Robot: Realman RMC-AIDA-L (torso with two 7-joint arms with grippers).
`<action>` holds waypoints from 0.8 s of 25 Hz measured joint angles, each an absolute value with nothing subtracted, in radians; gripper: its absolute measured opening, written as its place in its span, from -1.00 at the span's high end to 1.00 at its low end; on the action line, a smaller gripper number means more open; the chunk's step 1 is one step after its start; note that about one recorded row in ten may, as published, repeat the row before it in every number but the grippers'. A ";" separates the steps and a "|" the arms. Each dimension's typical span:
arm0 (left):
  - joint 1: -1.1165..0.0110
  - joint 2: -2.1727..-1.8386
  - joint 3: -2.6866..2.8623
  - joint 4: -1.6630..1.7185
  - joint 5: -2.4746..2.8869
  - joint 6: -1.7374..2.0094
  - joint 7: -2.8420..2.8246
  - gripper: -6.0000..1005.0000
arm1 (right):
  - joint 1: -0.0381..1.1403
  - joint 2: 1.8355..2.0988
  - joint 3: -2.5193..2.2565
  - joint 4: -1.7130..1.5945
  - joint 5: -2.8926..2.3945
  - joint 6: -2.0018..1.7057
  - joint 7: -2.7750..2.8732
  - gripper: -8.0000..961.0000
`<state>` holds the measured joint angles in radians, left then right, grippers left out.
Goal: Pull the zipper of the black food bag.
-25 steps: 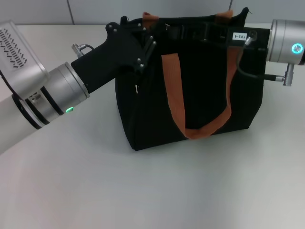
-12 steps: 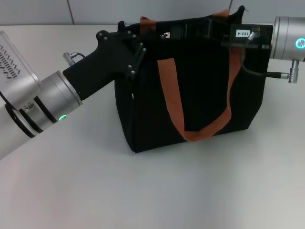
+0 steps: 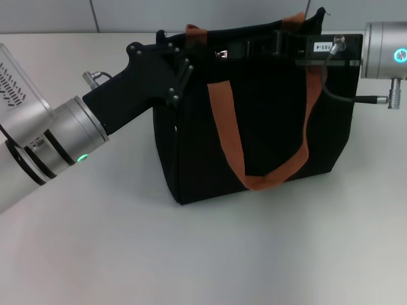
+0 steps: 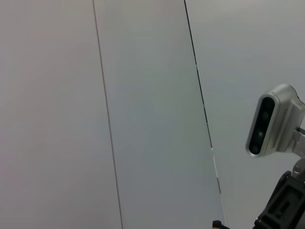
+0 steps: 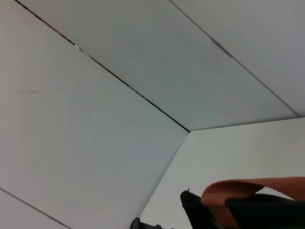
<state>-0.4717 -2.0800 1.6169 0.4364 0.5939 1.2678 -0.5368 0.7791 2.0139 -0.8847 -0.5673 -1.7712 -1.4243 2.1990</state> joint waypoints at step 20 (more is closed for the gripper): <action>-0.452 -2.077 1.599 0.429 0.554 1.265 -0.527 0.92 | 0.766 1.993 -0.884 -0.580 -1.776 -1.414 2.223 0.99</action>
<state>-0.4515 -2.0769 1.5985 0.4294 0.5536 1.2654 -0.5268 0.7665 1.9932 -0.8841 -0.5799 -1.7759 -1.4140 2.2230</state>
